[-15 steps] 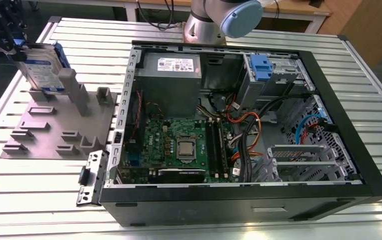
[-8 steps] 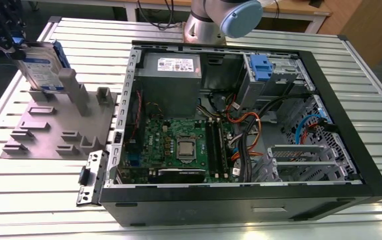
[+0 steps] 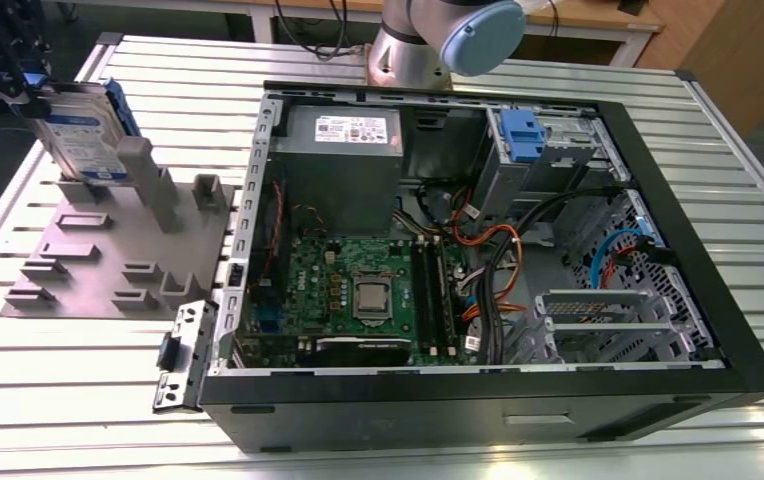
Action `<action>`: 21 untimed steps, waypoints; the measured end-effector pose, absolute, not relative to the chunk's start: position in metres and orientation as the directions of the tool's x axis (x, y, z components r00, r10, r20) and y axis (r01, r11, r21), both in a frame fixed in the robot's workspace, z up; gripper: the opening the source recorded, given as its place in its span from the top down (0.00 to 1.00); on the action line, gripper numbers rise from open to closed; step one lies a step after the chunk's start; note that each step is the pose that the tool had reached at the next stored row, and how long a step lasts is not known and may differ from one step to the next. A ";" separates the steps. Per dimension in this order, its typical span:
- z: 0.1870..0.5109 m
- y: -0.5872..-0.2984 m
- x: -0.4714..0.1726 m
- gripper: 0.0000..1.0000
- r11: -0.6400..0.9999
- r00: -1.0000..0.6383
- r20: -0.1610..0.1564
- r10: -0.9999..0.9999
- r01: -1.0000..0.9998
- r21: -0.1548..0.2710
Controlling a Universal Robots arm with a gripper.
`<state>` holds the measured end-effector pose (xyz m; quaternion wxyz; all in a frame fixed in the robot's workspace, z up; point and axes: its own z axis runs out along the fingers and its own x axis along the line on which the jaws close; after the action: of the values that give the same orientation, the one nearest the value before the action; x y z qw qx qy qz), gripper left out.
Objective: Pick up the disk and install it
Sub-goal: 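Pick up the disk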
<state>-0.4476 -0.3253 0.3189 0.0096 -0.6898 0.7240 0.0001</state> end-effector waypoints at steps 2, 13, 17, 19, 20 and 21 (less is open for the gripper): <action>0.319 -0.325 -0.448 0.64 0.048 -0.048 -0.014 -0.999 -0.999 -0.013; 0.323 -0.325 -0.448 0.64 0.049 -0.048 -0.014 -0.999 -0.999 -0.013; 0.324 -0.325 -0.448 0.64 0.049 -0.048 -0.014 -0.999 -0.999 -0.013; 0.324 -0.325 -0.448 0.64 0.048 -0.048 -0.014 -0.999 -0.999 -0.013; 0.325 -0.325 -0.448 0.64 0.048 -0.048 -0.014 -0.999 -0.999 -0.013; 0.325 -0.325 -0.448 0.64 0.048 -0.048 -0.014 -0.999 -0.999 -0.013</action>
<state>-0.4476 -0.3253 0.3247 0.0096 -0.6898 0.7240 0.0001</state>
